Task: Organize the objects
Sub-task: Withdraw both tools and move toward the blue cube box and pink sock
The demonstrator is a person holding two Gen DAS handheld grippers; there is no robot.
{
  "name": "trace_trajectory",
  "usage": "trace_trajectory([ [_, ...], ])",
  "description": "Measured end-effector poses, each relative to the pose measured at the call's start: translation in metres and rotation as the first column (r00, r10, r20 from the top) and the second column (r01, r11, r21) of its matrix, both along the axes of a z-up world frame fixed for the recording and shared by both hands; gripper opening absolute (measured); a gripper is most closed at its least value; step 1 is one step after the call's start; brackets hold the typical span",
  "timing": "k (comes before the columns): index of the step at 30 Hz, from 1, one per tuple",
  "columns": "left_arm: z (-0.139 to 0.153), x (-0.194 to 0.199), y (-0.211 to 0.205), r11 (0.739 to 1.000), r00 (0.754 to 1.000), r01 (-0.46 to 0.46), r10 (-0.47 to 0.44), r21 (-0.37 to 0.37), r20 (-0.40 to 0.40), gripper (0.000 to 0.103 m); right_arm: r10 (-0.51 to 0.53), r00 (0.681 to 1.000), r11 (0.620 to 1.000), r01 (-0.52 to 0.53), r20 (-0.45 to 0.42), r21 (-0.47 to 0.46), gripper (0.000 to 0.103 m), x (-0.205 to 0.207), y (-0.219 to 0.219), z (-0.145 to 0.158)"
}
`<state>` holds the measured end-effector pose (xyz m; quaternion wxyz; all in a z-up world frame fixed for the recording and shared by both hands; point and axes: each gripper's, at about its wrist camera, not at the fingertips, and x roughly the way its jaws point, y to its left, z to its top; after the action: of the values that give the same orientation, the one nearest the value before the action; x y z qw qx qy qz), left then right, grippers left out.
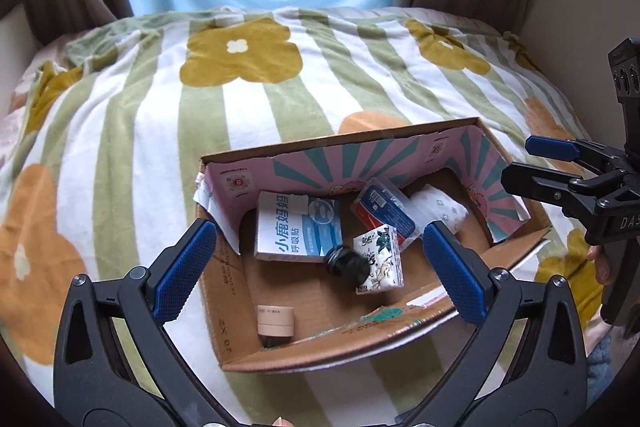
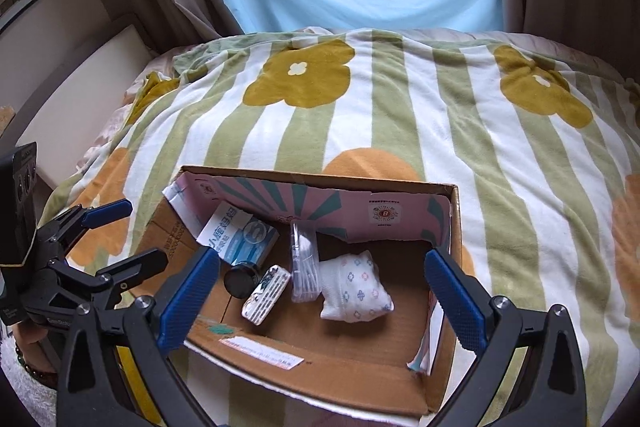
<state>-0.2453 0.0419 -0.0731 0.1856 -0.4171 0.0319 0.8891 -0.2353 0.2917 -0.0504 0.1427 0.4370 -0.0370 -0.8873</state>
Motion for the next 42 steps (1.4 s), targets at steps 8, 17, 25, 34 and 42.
trace_trajectory([
  [8, 0.04, 0.041, -0.004, 1.0, 0.998, 0.001, 0.0, 0.018, -0.063, 0.103, 0.038, 0.998, 0.999, -0.037, -0.055, 0.036, 0.102, 0.042, 0.005, 0.027],
  [17, 0.068, 0.101, -0.008, 0.996, 0.99, -0.016, 0.028, 0.087, -0.141, 0.103, 0.109, 0.983, 0.993, -0.113, -0.146, -0.021, 0.102, 0.097, 0.029, 0.049],
  [25, 0.044, 0.159, -0.001, 0.995, 0.983, -0.057, 0.07, 0.079, -0.169, 0.103, 0.218, 0.963, 0.976, -0.216, -0.161, 0.028, 0.102, 0.142, 0.047, 0.03],
  [34, -0.029, 0.217, 0.009, 0.992, 0.987, -0.087, 0.099, 0.095, -0.129, 0.103, 0.342, 0.93, 0.93, -0.313, -0.137, 0.194, 0.102, 0.151, 0.031, -0.044],
  [42, -0.109, 0.228, 0.018, 0.989, 0.995, -0.094, 0.097, 0.116, -0.021, 0.103, 0.339, 0.939, 0.931, -0.326, -0.053, 0.165, 0.102, 0.129, 0.024, -0.11],
])
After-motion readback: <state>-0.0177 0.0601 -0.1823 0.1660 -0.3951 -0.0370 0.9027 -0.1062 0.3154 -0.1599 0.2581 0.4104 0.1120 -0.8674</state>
